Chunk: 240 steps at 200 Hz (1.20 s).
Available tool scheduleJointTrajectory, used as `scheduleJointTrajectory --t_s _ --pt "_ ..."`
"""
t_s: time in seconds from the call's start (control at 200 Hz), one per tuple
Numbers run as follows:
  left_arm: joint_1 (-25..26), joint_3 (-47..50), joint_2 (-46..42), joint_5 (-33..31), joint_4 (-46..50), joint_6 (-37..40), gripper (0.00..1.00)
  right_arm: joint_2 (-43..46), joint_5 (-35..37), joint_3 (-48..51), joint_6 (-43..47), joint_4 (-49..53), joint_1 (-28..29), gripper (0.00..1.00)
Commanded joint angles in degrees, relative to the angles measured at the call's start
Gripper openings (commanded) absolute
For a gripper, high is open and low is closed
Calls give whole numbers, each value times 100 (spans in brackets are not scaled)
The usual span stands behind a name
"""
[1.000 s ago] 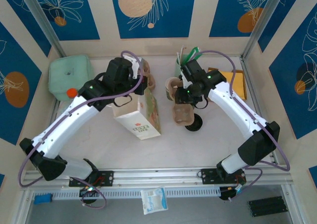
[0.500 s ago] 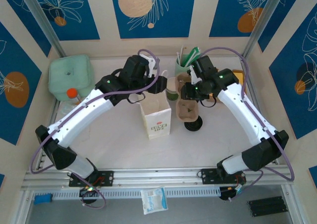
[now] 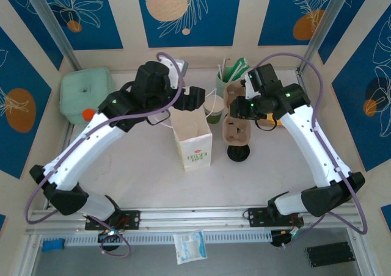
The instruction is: Pack the takeout coffee
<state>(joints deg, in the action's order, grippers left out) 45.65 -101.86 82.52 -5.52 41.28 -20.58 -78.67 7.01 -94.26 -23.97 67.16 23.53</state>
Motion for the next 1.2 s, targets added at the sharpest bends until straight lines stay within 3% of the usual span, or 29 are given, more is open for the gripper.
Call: scheduleJointTrajectory --t_s 0.0,0.365,0.76,1.01,1.195 --pt "-92 -41 -376 -563 391 320 96 214 -234 -385 49 248 -31 36" --pt "-1258 1399 -1124 -140 299 239 94 248 -444 -1531 -46 695 137 36" --pt "-1506 2114 -1319 240 -59 246 78 -1032 -37 -3747 -142 1285 1376 35" --pt "-1526 2300 -1469 303 -101 323 57 -2415 202 -5490 -143 1783 2052 34" --pt "-1533 2421 -1644 425 -129 305 28 -3063 358 -5955 -206 1845 2264 34"
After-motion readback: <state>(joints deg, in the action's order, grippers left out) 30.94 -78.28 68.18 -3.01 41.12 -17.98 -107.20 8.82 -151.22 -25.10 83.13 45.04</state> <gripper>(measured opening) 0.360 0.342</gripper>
